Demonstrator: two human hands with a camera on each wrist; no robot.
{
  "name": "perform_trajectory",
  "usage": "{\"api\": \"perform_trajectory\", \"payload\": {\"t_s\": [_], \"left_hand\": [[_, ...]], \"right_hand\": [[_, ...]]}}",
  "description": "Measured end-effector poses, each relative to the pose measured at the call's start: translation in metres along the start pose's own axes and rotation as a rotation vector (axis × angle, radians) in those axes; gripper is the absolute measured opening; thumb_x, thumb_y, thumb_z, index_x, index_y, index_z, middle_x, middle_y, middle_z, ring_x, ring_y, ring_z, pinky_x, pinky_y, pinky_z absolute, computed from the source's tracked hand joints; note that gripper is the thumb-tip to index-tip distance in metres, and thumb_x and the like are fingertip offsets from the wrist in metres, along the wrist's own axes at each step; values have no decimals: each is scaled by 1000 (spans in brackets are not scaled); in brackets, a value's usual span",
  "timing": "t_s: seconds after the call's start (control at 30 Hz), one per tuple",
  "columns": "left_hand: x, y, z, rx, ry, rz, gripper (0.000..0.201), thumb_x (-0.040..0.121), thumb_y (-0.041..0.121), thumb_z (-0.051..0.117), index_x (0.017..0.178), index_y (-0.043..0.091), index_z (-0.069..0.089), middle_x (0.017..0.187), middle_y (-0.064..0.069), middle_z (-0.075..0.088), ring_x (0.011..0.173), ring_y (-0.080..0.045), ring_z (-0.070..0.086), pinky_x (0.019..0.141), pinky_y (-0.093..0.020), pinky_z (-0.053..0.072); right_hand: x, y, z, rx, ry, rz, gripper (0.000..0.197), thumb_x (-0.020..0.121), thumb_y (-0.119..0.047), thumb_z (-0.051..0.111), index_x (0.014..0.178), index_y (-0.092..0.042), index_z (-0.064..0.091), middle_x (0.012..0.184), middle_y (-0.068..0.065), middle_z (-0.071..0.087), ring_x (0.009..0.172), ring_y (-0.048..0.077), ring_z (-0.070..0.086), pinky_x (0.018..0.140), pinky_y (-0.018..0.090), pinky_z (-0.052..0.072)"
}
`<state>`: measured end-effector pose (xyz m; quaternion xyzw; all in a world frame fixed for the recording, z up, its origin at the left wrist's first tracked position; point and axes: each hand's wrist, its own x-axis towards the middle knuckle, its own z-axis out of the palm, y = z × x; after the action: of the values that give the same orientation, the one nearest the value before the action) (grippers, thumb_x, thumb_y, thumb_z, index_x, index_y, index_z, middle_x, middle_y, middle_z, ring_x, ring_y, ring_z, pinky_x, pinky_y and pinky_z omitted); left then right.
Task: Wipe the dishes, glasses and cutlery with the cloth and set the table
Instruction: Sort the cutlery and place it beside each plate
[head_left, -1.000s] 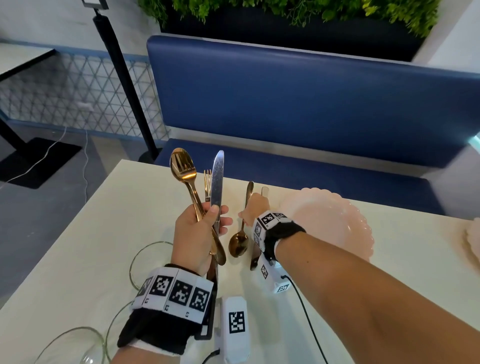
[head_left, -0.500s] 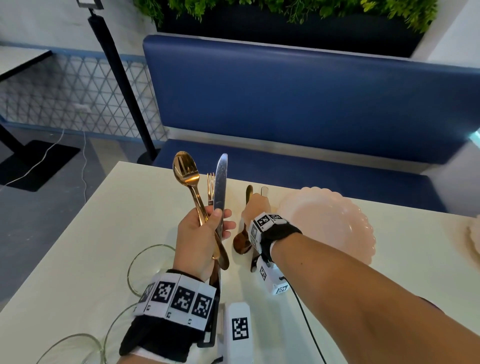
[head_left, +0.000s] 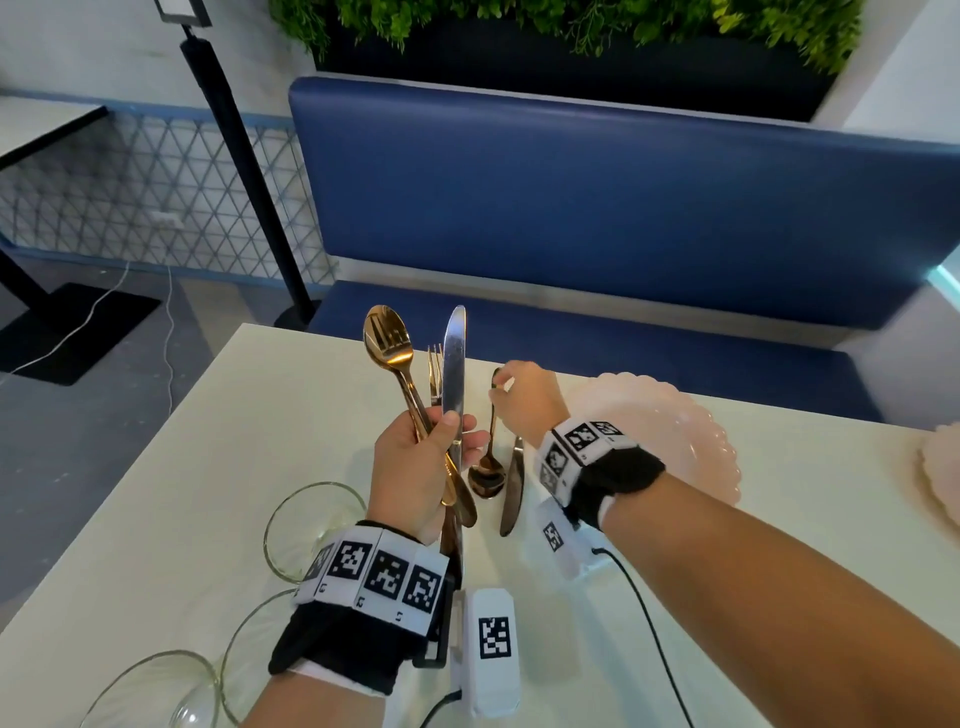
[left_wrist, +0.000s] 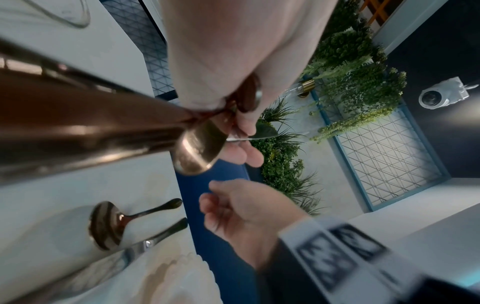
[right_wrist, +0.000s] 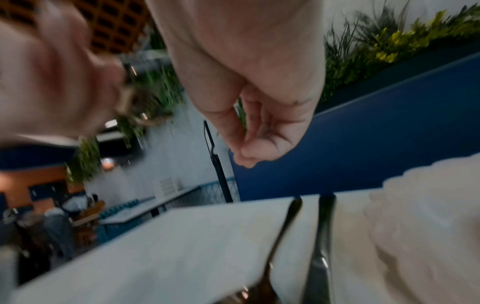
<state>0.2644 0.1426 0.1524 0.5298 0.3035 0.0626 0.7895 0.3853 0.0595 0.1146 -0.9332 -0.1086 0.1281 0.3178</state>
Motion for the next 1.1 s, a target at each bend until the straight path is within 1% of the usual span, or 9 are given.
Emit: {"api": "perform_trajectory", "payload": {"t_s": [0.1, 0.27, 0.4, 0.53, 0.67, 0.73, 0.83, 0.97, 1.1], "left_hand": [[-7, 4, 12, -19, -53, 16, 10, 94, 8, 48, 91, 7, 57, 79, -6, 66, 60, -11, 69, 63, -23, 57], [-27, 4, 47, -45, -171, 44, 10, 94, 7, 48, 96, 2, 57, 81, -11, 64, 62, -15, 69, 68, -26, 57], [-60, -4, 94, -5, -295, 14, 12, 97, 8, 43, 100, 5, 55, 80, -8, 63, 56, -9, 65, 62, -24, 52], [-87, -24, 142, 111, -344, 68, 12, 96, 8, 45, 95, 6, 57, 78, -7, 62, 56, -11, 60, 54, -21, 47], [-117, -49, 189, 95, -393, 19, 15, 96, 7, 44, 97, 6, 59, 80, -8, 65, 57, -12, 60, 55, -22, 48], [-129, -59, 210, 28, -436, -61, 16, 98, 9, 40, 101, 6, 56, 82, -8, 65, 58, -12, 58, 59, -25, 48], [-137, -72, 232, -35, -492, -132, 21, 99, 15, 37, 104, 5, 55, 82, -7, 68, 57, -11, 58, 61, -26, 49], [-140, -85, 247, -118, -451, -170, 29, 100, 19, 35, 108, 2, 56, 72, -3, 73, 60, -11, 68, 56, -22, 56], [-132, -87, 246, -175, -399, -173, 34, 101, 19, 32, 125, 3, 48, 96, -9, 73, 79, -14, 73, 66, -24, 59]], "right_hand": [[-37, -4, -38, 161, 62, -213, 20, 95, -16, 48, 102, -7, 65, 82, -2, 61, 70, 9, 57, 65, 14, 44], [-93, 3, -114, -83, 115, -565, 16, 93, -14, 54, 97, -10, 69, 81, -4, 58, 71, 8, 48, 64, 7, 33], [-116, 41, -159, -128, 81, -370, 16, 91, -16, 55, 100, -12, 68, 74, -9, 56, 63, 2, 49, 58, 6, 33], [-145, 71, -194, -121, 199, -416, 14, 90, -11, 56, 95, -9, 68, 79, -1, 61, 63, 4, 49, 59, 7, 33], [-164, 113, -226, -23, 212, -247, 17, 89, -10, 52, 89, -5, 68, 81, 10, 69, 72, 22, 63, 66, 28, 50], [-173, 138, -238, 108, 187, -129, 15, 91, -11, 50, 90, -6, 64, 80, 10, 68, 65, 19, 64, 59, 25, 52], [-185, 169, -250, 149, 14, -8, 17, 94, -16, 49, 102, -7, 62, 82, 6, 64, 62, 11, 62, 57, 22, 52], [-205, 188, -249, 432, -350, 129, 26, 99, -23, 41, 117, -10, 54, 96, 15, 68, 79, 22, 67, 73, 33, 56], [-214, 195, -246, 638, -520, 106, 26, 99, -25, 43, 113, -9, 57, 94, 8, 67, 82, 18, 66, 75, 32, 57]]}}
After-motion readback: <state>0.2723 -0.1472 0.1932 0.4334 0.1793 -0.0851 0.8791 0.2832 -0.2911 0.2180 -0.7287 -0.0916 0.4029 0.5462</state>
